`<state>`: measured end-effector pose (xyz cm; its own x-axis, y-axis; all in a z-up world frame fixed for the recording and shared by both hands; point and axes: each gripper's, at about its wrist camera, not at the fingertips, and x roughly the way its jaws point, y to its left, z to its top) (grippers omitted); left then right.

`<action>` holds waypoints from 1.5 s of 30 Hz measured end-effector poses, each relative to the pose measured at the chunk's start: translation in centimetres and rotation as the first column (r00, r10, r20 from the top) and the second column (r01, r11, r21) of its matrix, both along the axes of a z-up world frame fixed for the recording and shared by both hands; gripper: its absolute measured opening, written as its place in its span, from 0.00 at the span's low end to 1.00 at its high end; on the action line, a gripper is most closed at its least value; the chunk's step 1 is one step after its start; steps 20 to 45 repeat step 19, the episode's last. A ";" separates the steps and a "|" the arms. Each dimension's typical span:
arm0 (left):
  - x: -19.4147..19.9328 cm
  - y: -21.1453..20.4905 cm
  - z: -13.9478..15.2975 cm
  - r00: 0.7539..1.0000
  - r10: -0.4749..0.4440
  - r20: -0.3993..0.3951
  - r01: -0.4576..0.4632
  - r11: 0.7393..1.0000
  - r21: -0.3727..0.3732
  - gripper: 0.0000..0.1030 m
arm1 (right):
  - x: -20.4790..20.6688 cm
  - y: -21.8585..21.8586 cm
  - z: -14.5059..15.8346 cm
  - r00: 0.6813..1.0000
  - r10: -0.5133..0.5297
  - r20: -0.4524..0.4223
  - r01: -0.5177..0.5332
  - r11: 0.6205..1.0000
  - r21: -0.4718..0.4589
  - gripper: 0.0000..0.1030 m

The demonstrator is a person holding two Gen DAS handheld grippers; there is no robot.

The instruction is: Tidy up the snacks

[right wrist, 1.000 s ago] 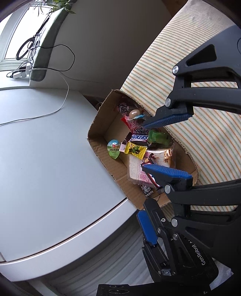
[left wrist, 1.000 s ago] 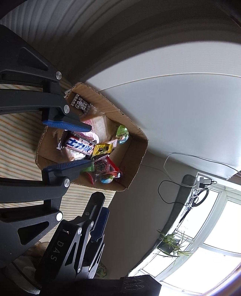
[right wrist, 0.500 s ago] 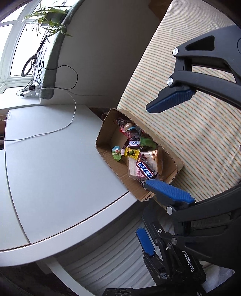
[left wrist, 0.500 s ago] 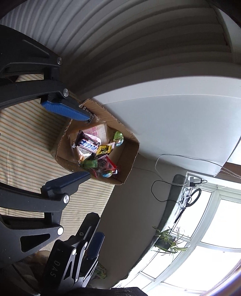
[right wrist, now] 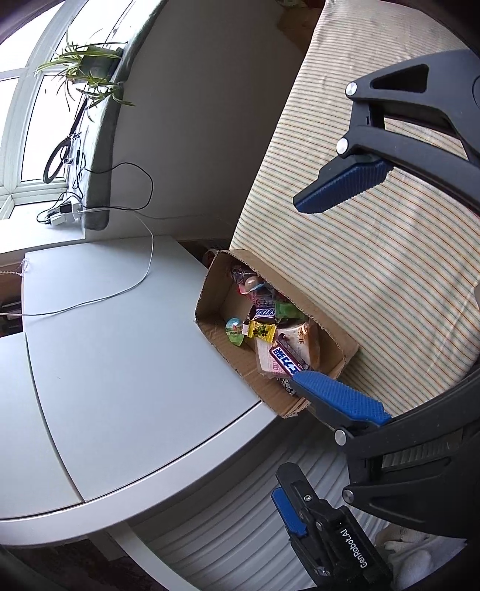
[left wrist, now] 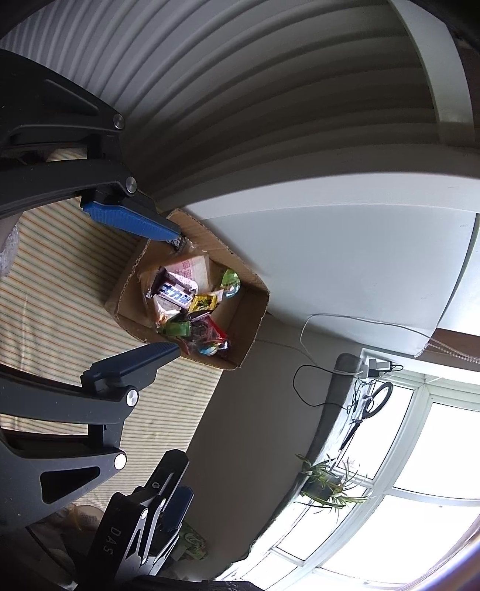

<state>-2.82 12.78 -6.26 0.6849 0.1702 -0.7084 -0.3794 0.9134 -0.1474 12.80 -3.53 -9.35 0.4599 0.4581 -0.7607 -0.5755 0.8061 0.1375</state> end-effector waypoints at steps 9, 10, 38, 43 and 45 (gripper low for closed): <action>0.2 -0.6 0.3 1.000 -0.012 0.000 0.012 1.000 -0.002 0.55 | 0.2 -0.5 0.1 1.000 -0.007 0.001 0.007 1.000 -0.005 0.87; 0.2 -0.6 0.3 1.000 -0.013 0.000 0.013 1.000 -0.001 0.55 | 0.3 -0.6 0.0 1.000 -0.007 0.001 0.007 1.000 -0.005 0.87; 0.2 -0.7 0.3 1.000 -0.014 0.004 0.014 1.000 0.004 0.55 | 0.5 -0.9 0.0 1.000 -0.008 -0.005 0.008 1.000 -0.008 0.87; 0.2 -0.7 0.3 1.000 -0.014 0.004 0.014 1.000 0.004 0.55 | 0.5 -0.9 0.0 1.000 -0.008 -0.005 0.008 1.000 -0.008 0.87; 0.2 -0.7 0.3 1.000 -0.014 0.004 0.014 1.000 0.004 0.55 | 0.5 -0.9 0.0 1.000 -0.008 -0.005 0.008 1.000 -0.008 0.87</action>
